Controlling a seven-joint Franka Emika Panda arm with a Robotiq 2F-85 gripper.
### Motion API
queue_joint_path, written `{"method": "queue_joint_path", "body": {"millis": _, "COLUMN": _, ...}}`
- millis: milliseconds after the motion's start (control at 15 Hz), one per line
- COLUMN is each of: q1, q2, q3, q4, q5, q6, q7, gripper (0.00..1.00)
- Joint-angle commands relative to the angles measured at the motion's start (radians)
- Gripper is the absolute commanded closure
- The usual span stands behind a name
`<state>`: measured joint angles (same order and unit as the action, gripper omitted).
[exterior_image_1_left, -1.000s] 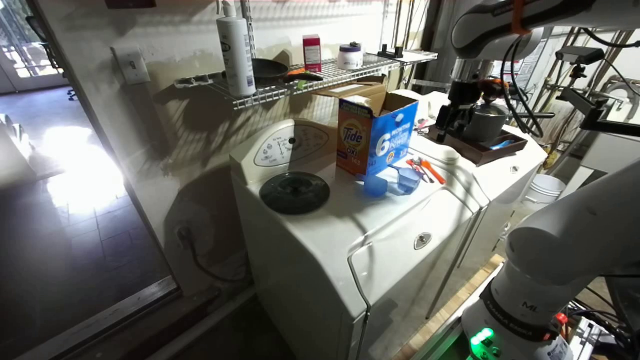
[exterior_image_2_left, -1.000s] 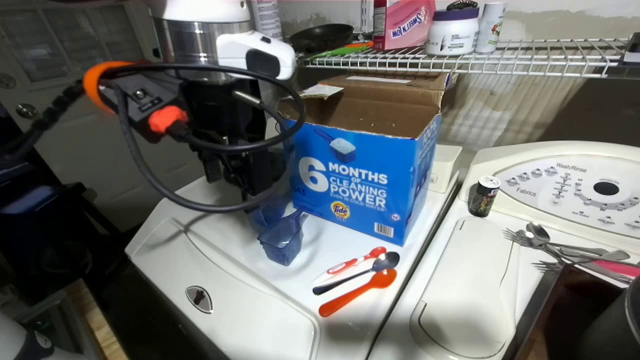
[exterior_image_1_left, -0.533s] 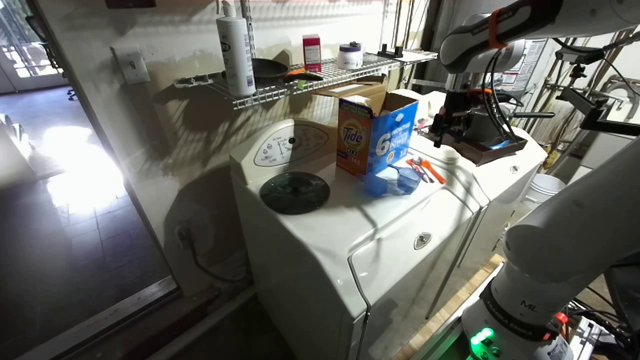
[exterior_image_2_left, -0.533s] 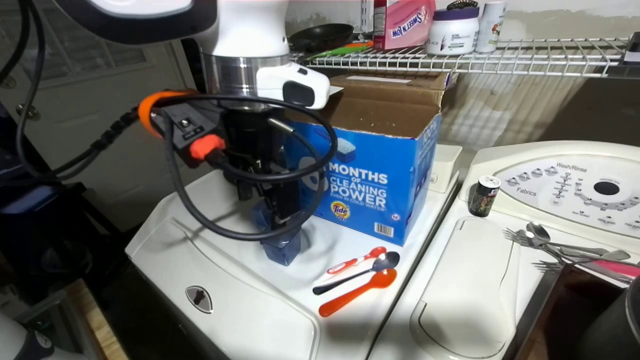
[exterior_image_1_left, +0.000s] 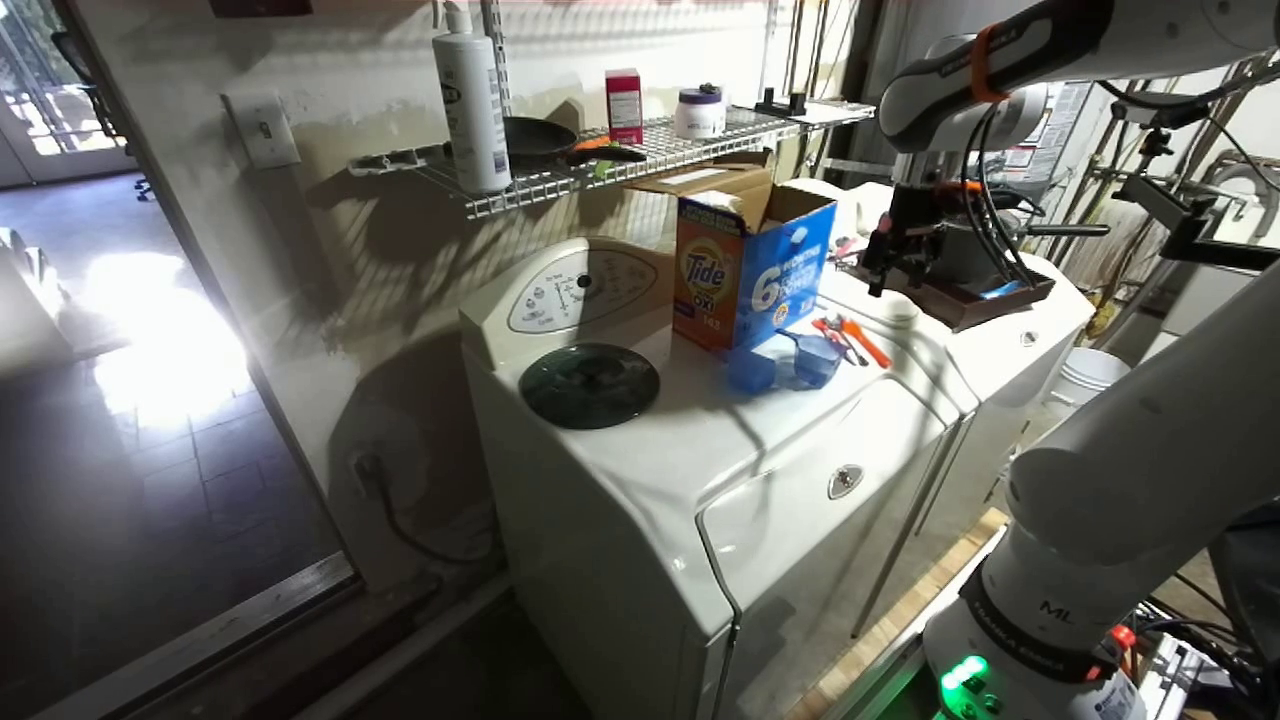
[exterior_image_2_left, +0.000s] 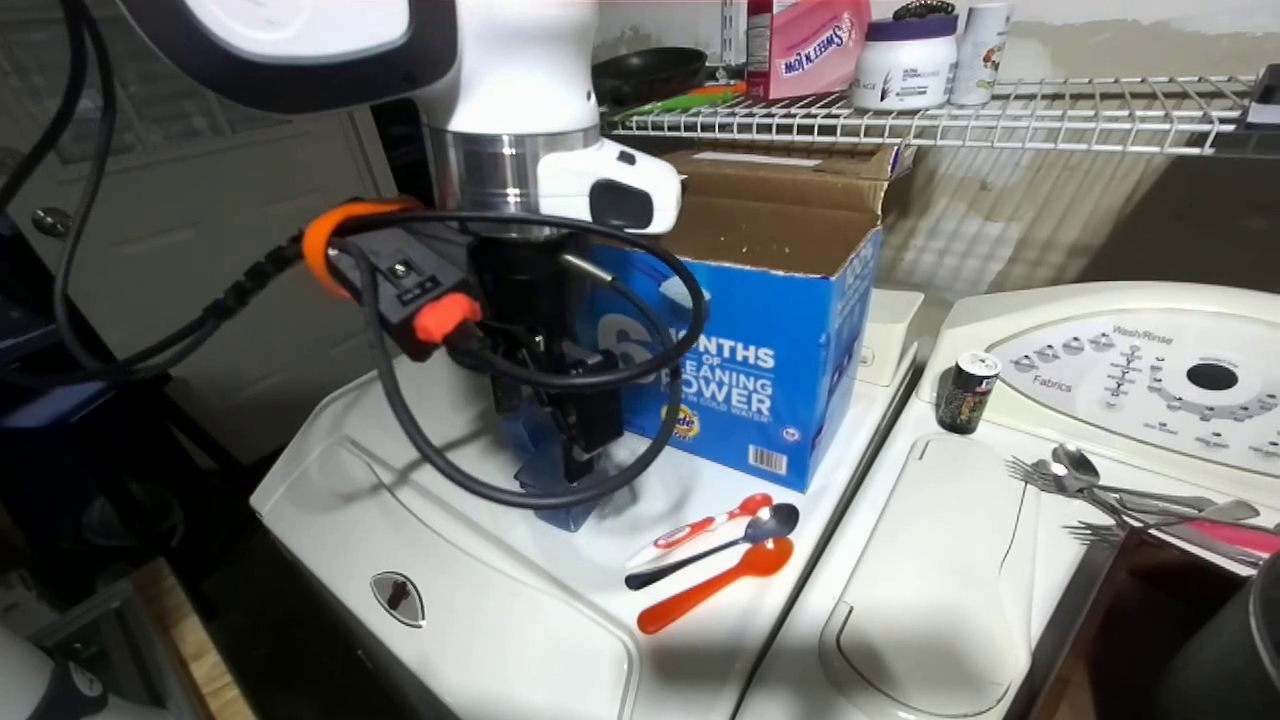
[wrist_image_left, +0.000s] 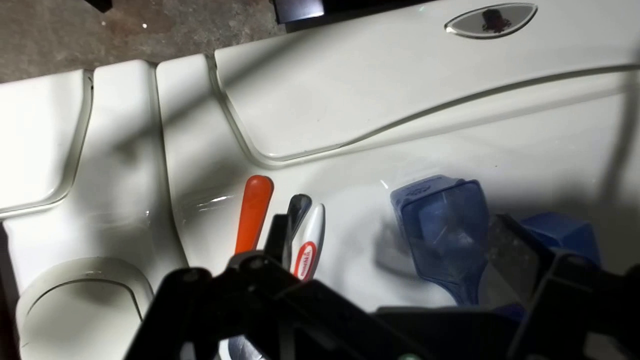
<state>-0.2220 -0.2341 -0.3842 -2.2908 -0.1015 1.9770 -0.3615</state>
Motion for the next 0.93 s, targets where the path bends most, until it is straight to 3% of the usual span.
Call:
{"method": "queue_joint_path", "body": {"millis": 0, "q1": -0.027, "q2": 0.085, "q3": 0.0, "q4": 0.027, "q5": 0.011, "q6": 0.097, "q7": -0.015, "gripper": 0.0}}
{"method": "queue_joint_path", "body": {"millis": 467, "q1": -0.052, "q2": 0.261, "q3": 0.004, "q4": 0.057, "q5": 0.176, "q6": 0.324, "q7": -0.035, "gripper": 0.0}}
{"method": "queue_joint_path", "body": {"millis": 867, "q1": -0.082, "q2": 0.37, "q3": 0.043, "q4": 0.112, "q5": 0.307, "q6": 0.344, "q7": -0.06, "gripper": 0.0}}
